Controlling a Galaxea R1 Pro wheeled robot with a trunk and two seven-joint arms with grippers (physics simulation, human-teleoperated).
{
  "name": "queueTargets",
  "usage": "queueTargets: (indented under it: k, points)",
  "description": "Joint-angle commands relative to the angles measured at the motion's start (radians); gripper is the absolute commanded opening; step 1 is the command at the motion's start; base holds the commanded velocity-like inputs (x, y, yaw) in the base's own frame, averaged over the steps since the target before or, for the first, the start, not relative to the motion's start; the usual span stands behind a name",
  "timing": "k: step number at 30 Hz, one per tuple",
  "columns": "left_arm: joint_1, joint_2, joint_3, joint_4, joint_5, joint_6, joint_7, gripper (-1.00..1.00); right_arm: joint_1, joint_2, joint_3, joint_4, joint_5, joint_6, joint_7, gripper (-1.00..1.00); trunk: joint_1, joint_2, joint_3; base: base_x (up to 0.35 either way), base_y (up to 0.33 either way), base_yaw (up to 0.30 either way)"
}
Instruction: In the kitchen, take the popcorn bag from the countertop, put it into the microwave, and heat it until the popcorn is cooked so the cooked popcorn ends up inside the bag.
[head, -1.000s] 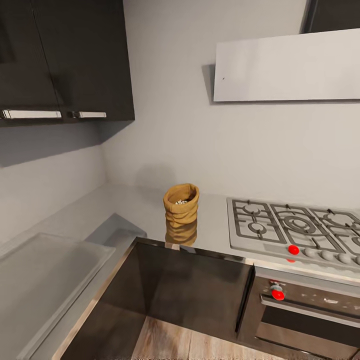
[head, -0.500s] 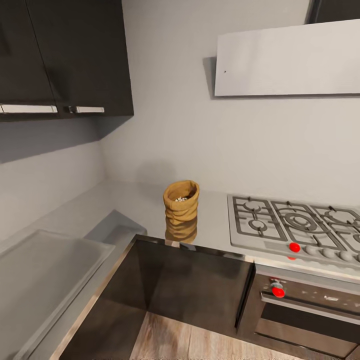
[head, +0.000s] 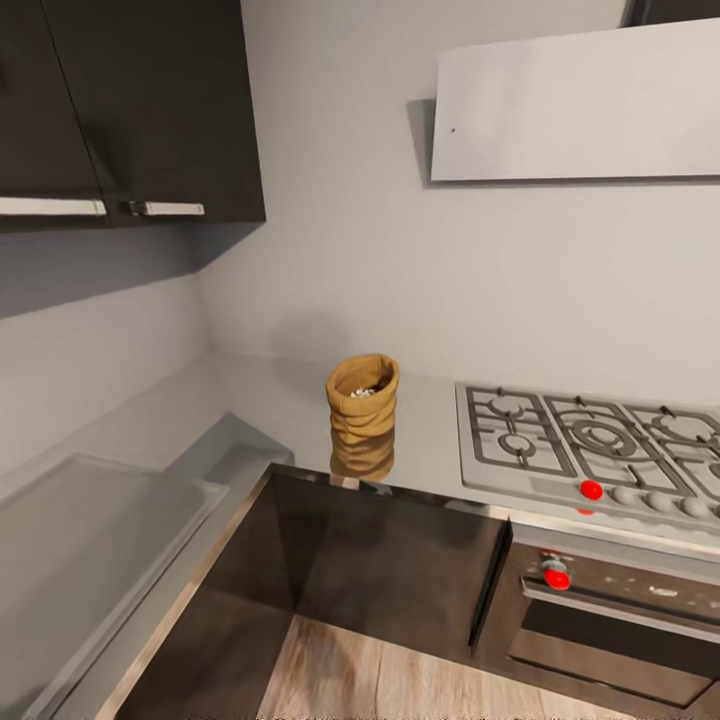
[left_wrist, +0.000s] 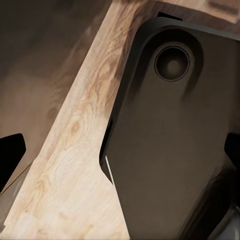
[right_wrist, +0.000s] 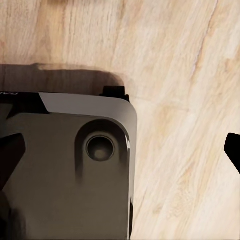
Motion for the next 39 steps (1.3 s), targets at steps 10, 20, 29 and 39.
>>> queueTargets:
  k: [10, 20, 29, 39]
  points:
    - [0.000, 0.000, 0.001, 0.000, 0.004, -0.003, 0.001, 1.00, -0.001, -0.001, -0.009, 0.003, 0.008, -0.001, 0.005, 1.00, 0.000, -0.001, -0.017, 0.000, 0.000, 0.000]
    - [0.000, 0.000, 0.001, 0.000, 0.004, -0.003, 0.001, 1.00, -0.001, 0.001, -0.009, 0.003, 0.008, 0.001, 0.014, 1.00, 0.000, -0.001, -0.033, 0.000, 0.000, 0.000]
    - [0.000, 0.000, 0.001, 0.000, 0.004, -0.003, 0.001, 1.00, -0.001, 0.001, -0.009, 0.003, 0.007, 0.001, 0.002, 1.00, 0.000, -0.001, -0.048, 0.000, 0.000, 0.000]
    - [0.000, 0.000, 0.001, 0.000, 0.004, -0.003, 0.001, 1.00, -0.001, 0.001, -0.009, 0.004, 0.008, 0.001, 0.003, 1.00, 0.000, -0.001, -0.064, 0.000, 0.000, 0.000]
